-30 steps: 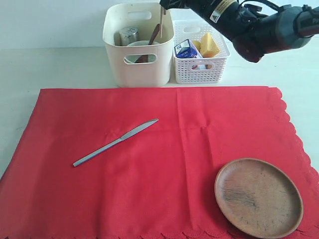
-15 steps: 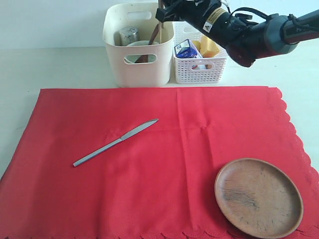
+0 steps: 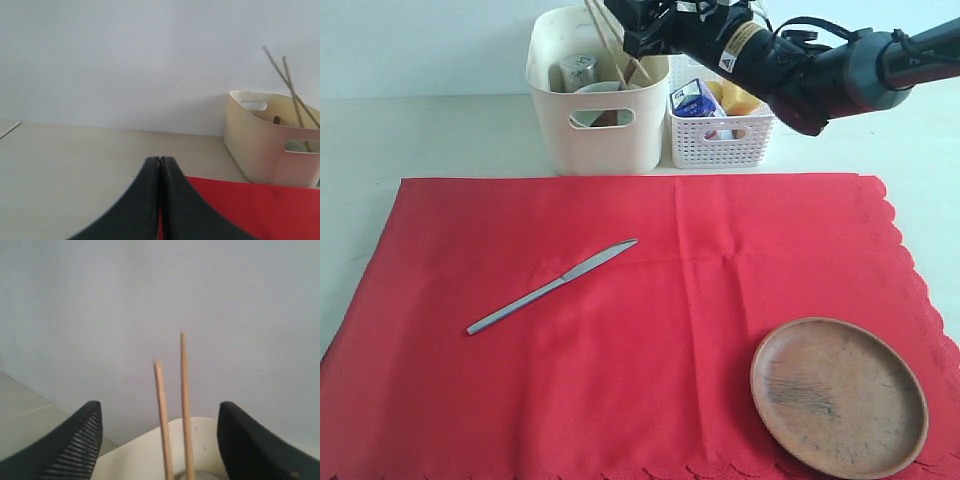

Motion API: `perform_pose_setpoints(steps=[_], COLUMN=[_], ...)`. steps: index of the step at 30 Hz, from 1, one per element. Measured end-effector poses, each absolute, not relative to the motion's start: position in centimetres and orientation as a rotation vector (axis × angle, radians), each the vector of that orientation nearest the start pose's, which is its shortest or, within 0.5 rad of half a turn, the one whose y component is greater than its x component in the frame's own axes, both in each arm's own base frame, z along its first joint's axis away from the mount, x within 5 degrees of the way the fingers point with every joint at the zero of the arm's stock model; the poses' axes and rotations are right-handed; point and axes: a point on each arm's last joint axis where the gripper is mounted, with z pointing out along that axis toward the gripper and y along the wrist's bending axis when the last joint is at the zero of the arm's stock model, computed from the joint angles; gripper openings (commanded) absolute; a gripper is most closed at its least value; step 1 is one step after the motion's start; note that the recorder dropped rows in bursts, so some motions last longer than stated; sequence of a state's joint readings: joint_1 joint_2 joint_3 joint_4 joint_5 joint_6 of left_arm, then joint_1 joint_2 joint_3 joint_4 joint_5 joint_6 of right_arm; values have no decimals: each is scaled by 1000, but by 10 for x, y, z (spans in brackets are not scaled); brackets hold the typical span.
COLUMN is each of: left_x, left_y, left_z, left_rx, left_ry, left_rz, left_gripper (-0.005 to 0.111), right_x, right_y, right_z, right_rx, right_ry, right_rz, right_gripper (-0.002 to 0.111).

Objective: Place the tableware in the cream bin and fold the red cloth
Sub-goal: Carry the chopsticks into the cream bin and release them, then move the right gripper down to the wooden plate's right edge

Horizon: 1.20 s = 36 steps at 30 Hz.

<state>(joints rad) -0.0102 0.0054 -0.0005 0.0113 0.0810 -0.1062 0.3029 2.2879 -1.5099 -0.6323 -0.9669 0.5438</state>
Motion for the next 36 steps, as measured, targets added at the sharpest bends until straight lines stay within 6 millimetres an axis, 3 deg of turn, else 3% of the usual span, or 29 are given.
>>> perform_pose_setpoints(steps=[5, 10, 13, 15, 18, 25, 28, 36], left_x=[57, 57, 57, 57, 57, 57, 57, 57], left_y=[0, 0, 0, 0, 0, 0, 0, 0], left_z=[206, 206, 206, 206, 206, 206, 206, 206], left_rx=[-67, -67, -67, -67, -67, -67, -67, -67], left_ry=[1569, 1569, 1569, 1569, 1569, 1569, 1569, 1569], left_rz=[-82, -82, -82, -82, -82, -82, -82, -82], left_gripper=[3, 3, 3, 3, 3, 3, 3, 3], right_x=[454, 427, 408, 391, 356, 297, 275, 249], right_y=[187, 141, 127, 117, 90, 70, 68, 69], right_z=[198, 259, 286, 304, 321, 327, 326, 316], right_rx=[-706, -975, -1015, -972, -828, -682, -661, -646], right_ry=[1397, 1568, 1661, 1701, 1779, 1831, 1811, 1772], right_rz=[832, 869, 872, 879, 828, 637, 607, 645], right_gripper=[66, 61, 47, 31, 17, 2, 1, 1])
